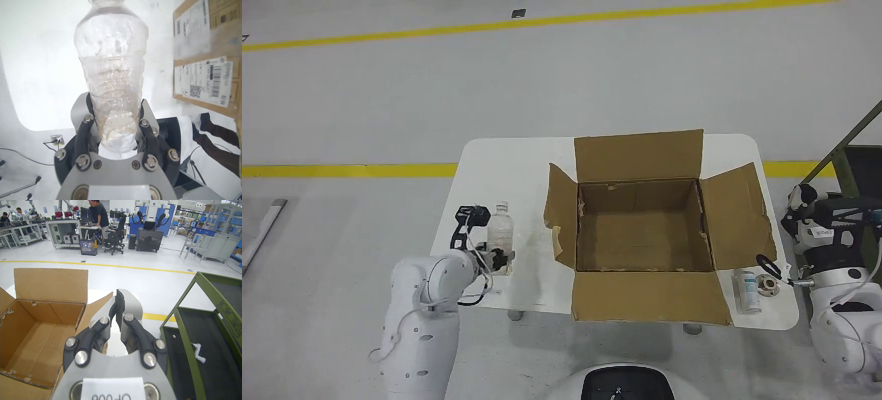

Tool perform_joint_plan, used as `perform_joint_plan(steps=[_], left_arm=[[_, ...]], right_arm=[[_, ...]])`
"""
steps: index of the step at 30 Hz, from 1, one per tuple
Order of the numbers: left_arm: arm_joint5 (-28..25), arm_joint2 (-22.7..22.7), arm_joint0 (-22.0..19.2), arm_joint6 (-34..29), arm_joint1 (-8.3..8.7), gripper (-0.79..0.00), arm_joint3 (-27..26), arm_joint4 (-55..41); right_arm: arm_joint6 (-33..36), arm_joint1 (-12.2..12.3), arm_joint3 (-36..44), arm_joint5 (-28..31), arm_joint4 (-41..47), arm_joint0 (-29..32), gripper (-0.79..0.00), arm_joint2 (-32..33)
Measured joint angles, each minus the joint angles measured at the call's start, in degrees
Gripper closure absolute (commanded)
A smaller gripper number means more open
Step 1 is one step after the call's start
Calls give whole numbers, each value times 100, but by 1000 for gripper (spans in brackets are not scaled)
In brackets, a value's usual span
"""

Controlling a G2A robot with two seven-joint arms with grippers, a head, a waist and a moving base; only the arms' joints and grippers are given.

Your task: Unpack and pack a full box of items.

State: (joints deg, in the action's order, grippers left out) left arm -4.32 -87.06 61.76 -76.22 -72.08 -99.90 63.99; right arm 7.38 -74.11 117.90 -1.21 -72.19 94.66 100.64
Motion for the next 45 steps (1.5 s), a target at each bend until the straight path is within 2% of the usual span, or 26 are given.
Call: perform_joint_plan(steps=[7, 14, 22, 28, 32, 33, 34, 45], left_arm=[[-40, -371, -187, 280, 73, 0, -661, -170], [57, -225, -768, 603, 65, 0, -1145, -941], [157, 569, -1469, 721, 9, 0, -1386, -1784], [823, 1228, -1809, 1136, -100, 0, -1177, -2569], [851, 1701, -1929, 1269, -138, 0, -1083, -2550], [847, 1793, -1932, 1284, -144, 0, -1056, -2528], [833, 1907, -1934, 1285, -150, 0, -1039, -2509], [791, 1991, -1933, 1261, -151, 0, -1043, -2492]], right_arm=[[0, 0, 0, 0, 0, 0, 0, 0], [0, 0, 0, 0, 0, 0, -9, 0], [0, 0, 0, 0, 0, 0, -22, 0], [0, 0, 0, 0, 0, 0, -18, 0], [0, 0, 0, 0, 0, 0, -71, 0], [0, 0, 0, 0, 0, 0, 0, 0], [0, 0, 0, 0, 0, 0, 0, 0], [0, 0, 0, 0, 0, 0, 0, 0]])
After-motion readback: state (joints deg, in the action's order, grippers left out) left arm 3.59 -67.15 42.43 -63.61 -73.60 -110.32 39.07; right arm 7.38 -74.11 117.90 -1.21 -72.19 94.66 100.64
